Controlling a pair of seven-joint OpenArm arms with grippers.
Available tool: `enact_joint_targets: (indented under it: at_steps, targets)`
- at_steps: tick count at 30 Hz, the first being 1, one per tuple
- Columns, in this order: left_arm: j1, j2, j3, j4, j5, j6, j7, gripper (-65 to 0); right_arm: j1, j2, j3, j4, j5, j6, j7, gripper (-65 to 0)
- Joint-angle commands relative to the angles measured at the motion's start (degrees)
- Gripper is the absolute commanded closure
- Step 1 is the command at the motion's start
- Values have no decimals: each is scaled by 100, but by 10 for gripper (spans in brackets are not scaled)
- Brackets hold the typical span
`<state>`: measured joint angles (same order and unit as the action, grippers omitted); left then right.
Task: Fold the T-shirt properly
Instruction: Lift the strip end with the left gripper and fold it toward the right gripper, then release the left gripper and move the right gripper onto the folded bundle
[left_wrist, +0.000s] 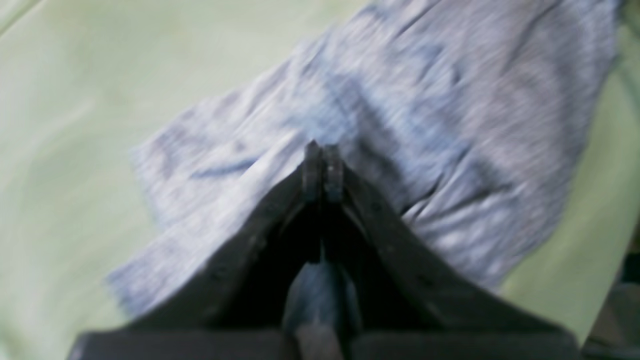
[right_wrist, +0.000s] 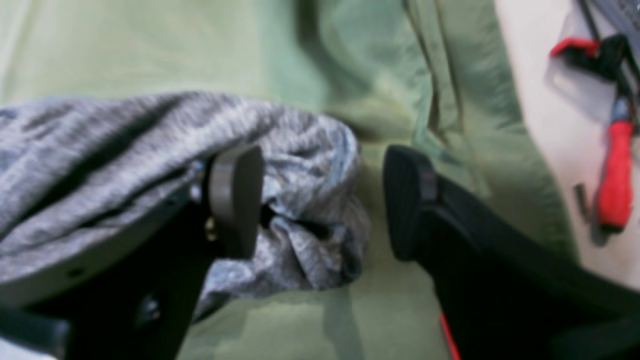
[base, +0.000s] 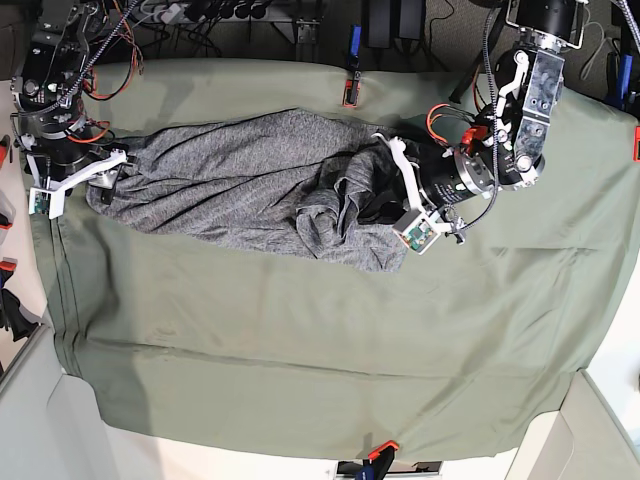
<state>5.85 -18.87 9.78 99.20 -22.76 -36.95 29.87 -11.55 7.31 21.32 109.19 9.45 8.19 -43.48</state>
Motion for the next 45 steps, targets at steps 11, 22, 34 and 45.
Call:
enact_joint_targets:
  at_steps: [11, 22, 34, 45]
  targets:
    - [17, 686, -4, 74, -11, -125, -9, 0, 59, 59, 46, -542, 146, 271, 404, -378]
    - [-39, 737, -302, 457, -245, -291, 33, 0, 153, 57, 31, -1276, 216, 422, 579, -353]
    - [-35, -70, -1770, 1123, -1259, -305, 688, 0, 151, 2, 31, -485, 1464, 1296, 358, 0]
    - [22, -647, -2710, 951, -1556, -305, 964, 0, 203, -1097, -1167, 380, 2439, 2162, 203, 0]
